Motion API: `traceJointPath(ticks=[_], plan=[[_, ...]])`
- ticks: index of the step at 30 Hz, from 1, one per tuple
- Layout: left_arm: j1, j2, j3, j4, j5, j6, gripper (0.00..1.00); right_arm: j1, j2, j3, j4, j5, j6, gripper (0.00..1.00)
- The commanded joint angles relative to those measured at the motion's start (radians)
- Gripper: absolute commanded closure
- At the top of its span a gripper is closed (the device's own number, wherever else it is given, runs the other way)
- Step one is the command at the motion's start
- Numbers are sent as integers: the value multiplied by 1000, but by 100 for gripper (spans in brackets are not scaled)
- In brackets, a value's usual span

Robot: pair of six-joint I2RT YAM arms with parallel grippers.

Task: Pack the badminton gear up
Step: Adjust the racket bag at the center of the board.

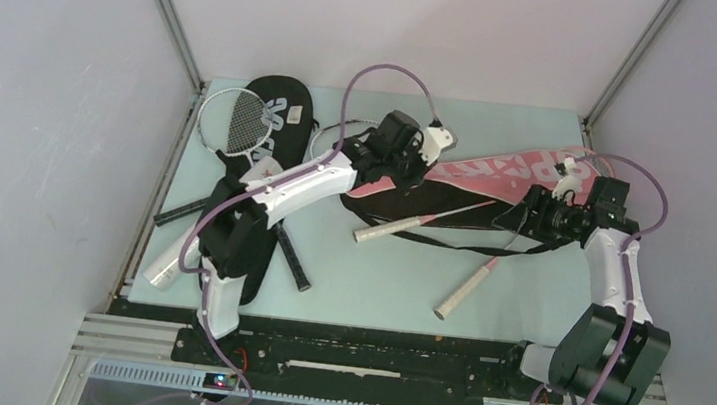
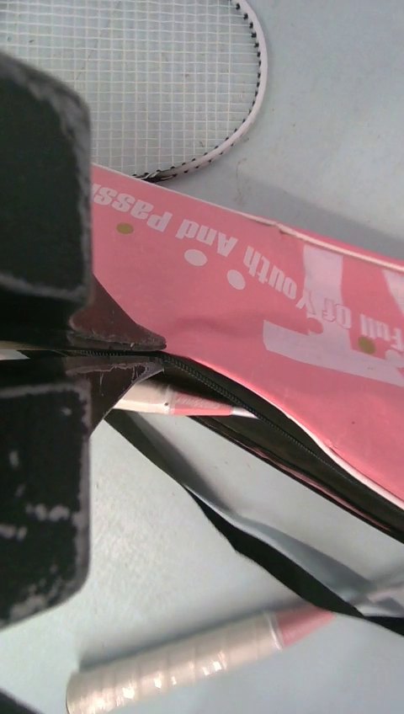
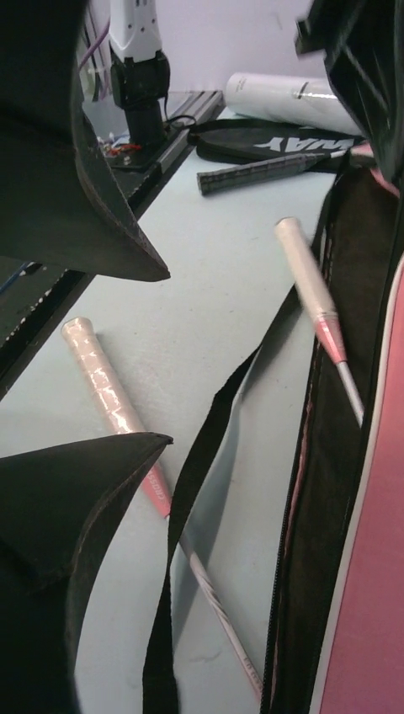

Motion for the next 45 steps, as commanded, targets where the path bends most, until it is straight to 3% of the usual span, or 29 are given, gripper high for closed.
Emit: traceJointPath(ticks=[1, 19, 25, 34, 36, 39, 45], plan=[[10, -115, -33, 26, 42, -158, 100, 18, 64, 20, 86, -45, 113, 24], [4, -210, -248, 164, 86, -292, 100, 72, 408, -6, 522, -138, 562, 15], [-15, -250, -350, 244, 108, -337, 100, 108, 457, -31, 736, -114, 716, 18], [-28, -261, -416, 298, 130, -376, 100, 156, 495, -40, 891, -96, 849, 29], [-35, -260, -422, 303, 125, -374, 100, 169, 497, -40, 914, -96, 870, 33], [-46, -254, -428, 309, 127, -368, 100, 184, 502, -39, 950, -101, 904, 48], [-58, -240, -445, 320, 133, -322, 100, 181, 489, -35, 971, -86, 941, 100]])
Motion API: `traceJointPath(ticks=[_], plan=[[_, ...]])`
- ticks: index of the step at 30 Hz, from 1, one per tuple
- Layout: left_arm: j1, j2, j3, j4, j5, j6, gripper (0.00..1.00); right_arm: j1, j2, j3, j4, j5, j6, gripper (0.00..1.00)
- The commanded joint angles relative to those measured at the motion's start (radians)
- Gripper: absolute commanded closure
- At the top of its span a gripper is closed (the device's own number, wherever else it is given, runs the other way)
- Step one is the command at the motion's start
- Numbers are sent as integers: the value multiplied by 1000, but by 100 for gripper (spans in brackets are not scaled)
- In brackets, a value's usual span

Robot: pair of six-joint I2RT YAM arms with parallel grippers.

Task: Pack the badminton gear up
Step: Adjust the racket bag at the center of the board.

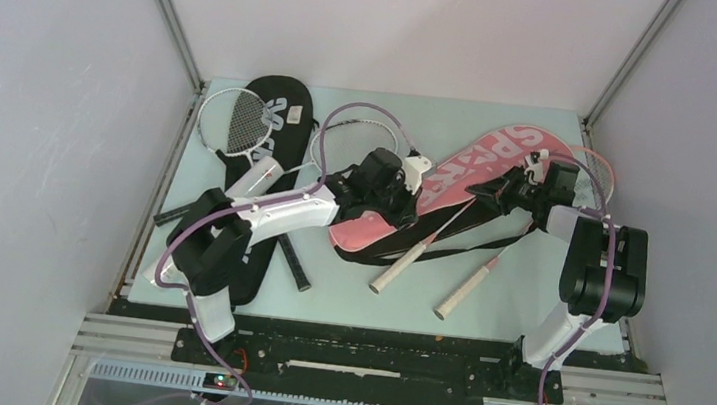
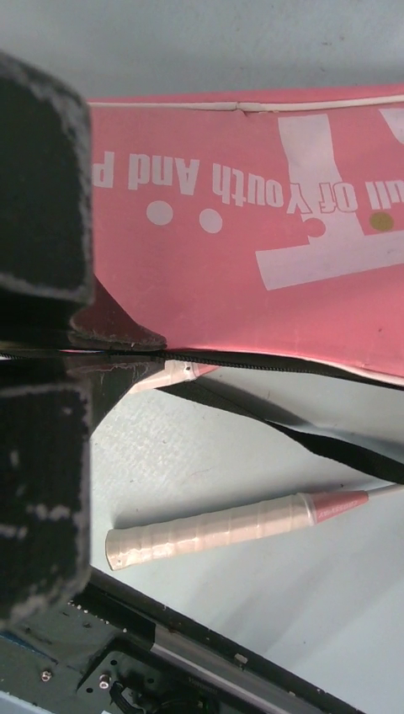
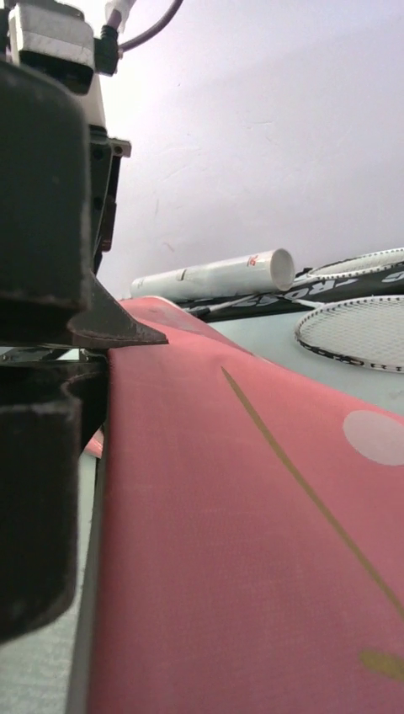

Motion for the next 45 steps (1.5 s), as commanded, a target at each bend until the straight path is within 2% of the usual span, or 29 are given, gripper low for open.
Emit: traceJointPath(ticks=[1, 4, 5, 10, 13, 16, 18, 22, 28, 30, 32, 33, 37, 39, 42, 45], plan=[[-19, -31, -33, 55, 38, 49, 100, 3, -16, 6, 70, 14, 45, 100], [-21, -23, -32, 54, 17, 106, 99, 3, -33, 17, 40, 28, 40, 100], [-22, -19, -27, 50, 5, 124, 95, 5, -36, 28, 13, 34, 27, 100], [-35, 18, 48, -5, -78, 200, 47, 13, -37, 57, -73, 37, -6, 100], [-56, 44, 86, -17, -126, 247, 24, 21, -33, 69, -89, 28, -12, 100], [-79, 79, 123, -20, -166, 282, 11, 27, -33, 78, -98, 14, -13, 100], [-92, 112, 159, -23, -217, 312, 9, 29, -37, 81, -102, 7, -15, 100], [-96, 183, 235, -52, -322, 359, 14, 24, -39, 89, -128, -8, -43, 100], [-91, 246, 281, -59, -373, 411, 40, 21, -27, 131, -177, -58, -91, 100], [-80, 247, 294, -77, -358, 402, 54, 22, -24, 155, -206, -61, -122, 100], [-65, 241, 313, -106, -337, 378, 91, 23, -18, 184, -263, -69, -152, 100], [-52, 233, 326, -130, -327, 358, 99, 23, -16, 203, -284, -68, -171, 100], [-23, 169, 318, -153, -282, 300, 100, 29, -40, 229, -322, -60, -206, 95], [-14, 126, 303, -155, -281, 279, 100, 38, -57, 245, -345, -55, -231, 88], [1, 69, 283, -154, -281, 240, 100, 61, -82, 265, -373, -47, -268, 75], [34, 25, 273, -161, -261, 182, 100, 86, -105, 287, -417, -47, -320, 55]])
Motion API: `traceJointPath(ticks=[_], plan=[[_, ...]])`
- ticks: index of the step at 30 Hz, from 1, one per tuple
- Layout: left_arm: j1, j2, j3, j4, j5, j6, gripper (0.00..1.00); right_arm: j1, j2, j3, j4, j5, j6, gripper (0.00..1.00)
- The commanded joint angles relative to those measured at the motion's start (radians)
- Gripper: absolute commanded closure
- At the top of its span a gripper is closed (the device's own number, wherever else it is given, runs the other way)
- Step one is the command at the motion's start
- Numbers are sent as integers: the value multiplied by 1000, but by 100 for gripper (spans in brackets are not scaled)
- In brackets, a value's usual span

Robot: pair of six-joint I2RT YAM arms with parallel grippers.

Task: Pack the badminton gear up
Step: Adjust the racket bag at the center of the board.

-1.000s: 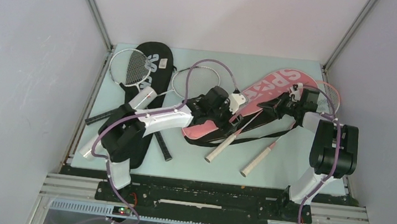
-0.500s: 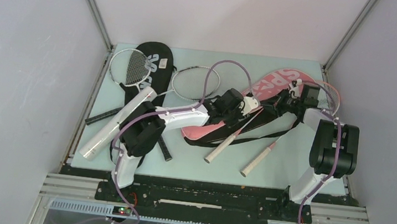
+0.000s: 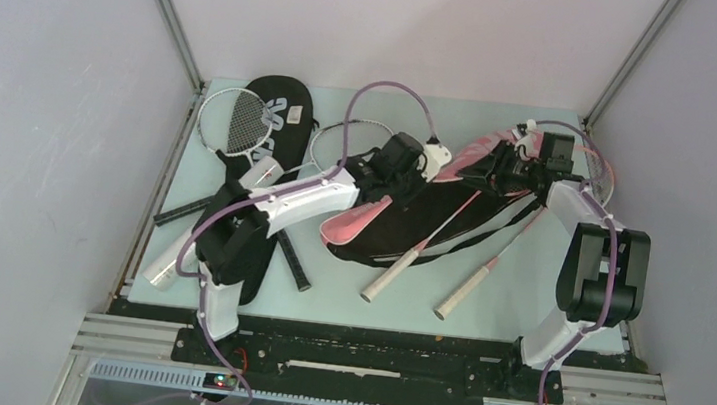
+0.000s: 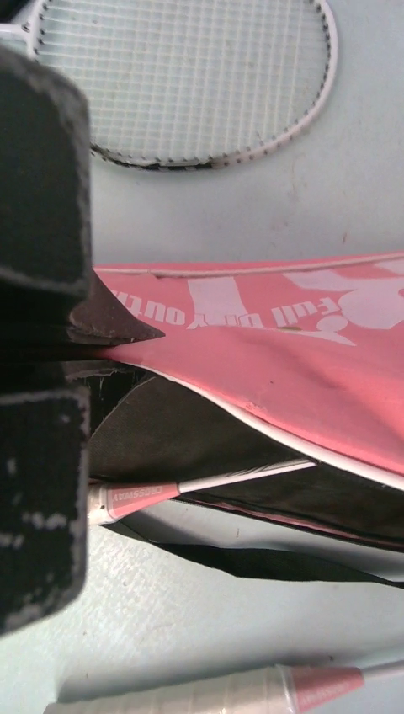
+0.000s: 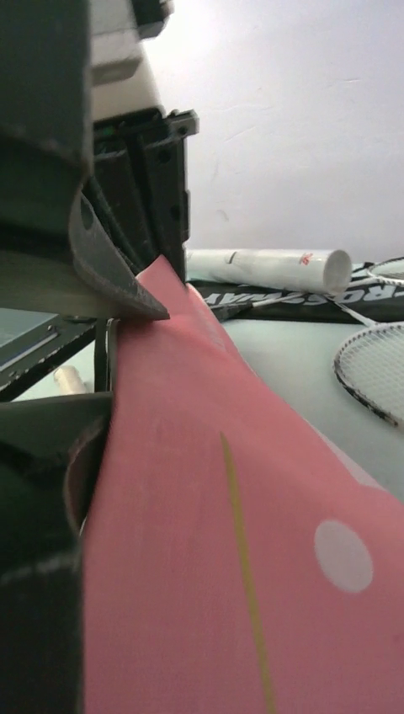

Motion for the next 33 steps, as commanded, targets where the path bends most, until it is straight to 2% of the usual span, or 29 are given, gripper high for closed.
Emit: traceJointPath(ticks=[1, 4, 6, 11, 14, 19, 22, 27, 33], plan=[[70, -149, -2, 17, 23, -117, 100, 30, -89, 56, -69, -30, -130, 48], [112, -167, 2, 5, 67, -183, 100, 40, -141, 48, -82, -52, -188, 29], [137, -173, 1, 1, 95, -229, 100, 42, -177, 36, -81, -78, -221, 23], [189, -177, -23, 16, 192, -364, 100, 81, -257, 34, -173, -150, -394, 21], [217, -182, -36, 38, 252, -440, 100, 150, -305, 12, -253, -166, -535, 22], [259, -181, -47, 77, 350, -568, 100, 284, -362, -59, -247, -143, -672, 23], [281, -180, -65, 123, 423, -659, 100, 381, -363, -106, -151, -76, -647, 24], [304, -179, -108, 203, 501, -785, 100, 567, -362, -232, 168, 87, -576, 23], [308, -174, -172, 271, 537, -841, 100, 737, -261, -227, 374, 188, -540, 22]])
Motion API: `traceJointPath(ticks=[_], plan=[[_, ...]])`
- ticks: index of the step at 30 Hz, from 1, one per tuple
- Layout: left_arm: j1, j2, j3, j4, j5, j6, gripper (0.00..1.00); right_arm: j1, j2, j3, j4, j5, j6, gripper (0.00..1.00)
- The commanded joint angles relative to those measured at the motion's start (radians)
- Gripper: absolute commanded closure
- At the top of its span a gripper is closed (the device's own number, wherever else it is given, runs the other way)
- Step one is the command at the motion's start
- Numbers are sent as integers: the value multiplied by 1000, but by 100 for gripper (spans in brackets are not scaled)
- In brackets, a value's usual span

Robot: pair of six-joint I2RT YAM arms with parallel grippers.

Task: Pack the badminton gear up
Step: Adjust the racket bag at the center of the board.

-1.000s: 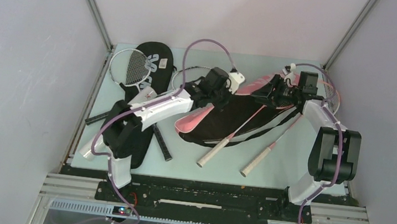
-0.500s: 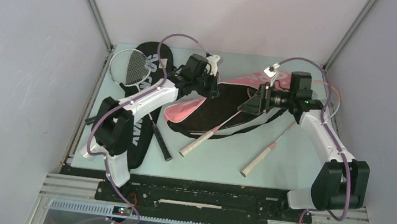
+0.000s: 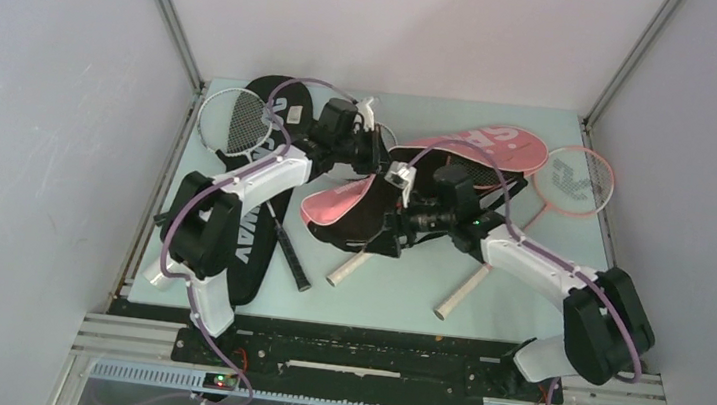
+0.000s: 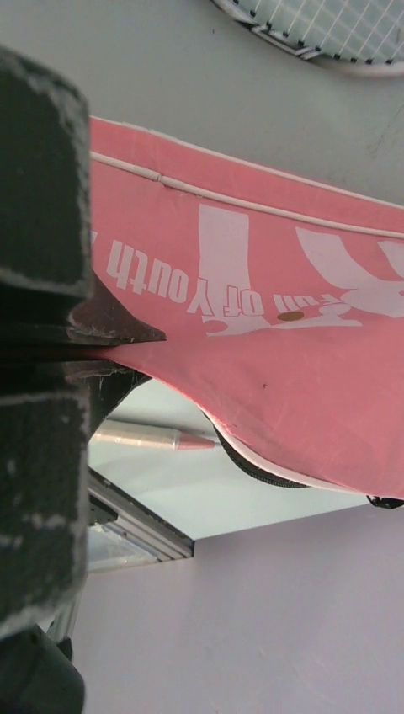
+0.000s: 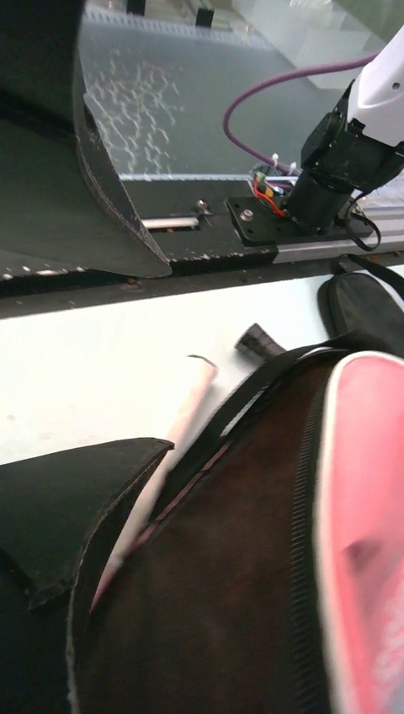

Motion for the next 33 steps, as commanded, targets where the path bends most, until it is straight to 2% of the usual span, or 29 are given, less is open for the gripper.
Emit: traceJointPath(ticks=[1, 5, 10, 15, 21, 28, 33], plan=[[0, -59, -53, 128, 91, -106, 100, 106, 68, 34, 246, 110, 15, 22], [14, -63, -81, 148, 97, -123, 100, 156, 139, 69, 258, 163, -6, 22], [41, -73, -136, 231, 115, -162, 100, 160, 178, 69, 312, 165, -6, 23], [75, -48, -157, 323, 224, -158, 100, 140, 228, 69, 383, 130, 12, 28], [118, -4, -180, 456, 345, -200, 100, 155, 268, 69, 426, 113, 8, 28], [122, 14, -172, 499, 378, -235, 100, 158, 292, 70, 463, 77, 16, 29], [123, 44, -164, 501, 390, -247, 100, 160, 276, 82, 453, 46, 36, 33]])
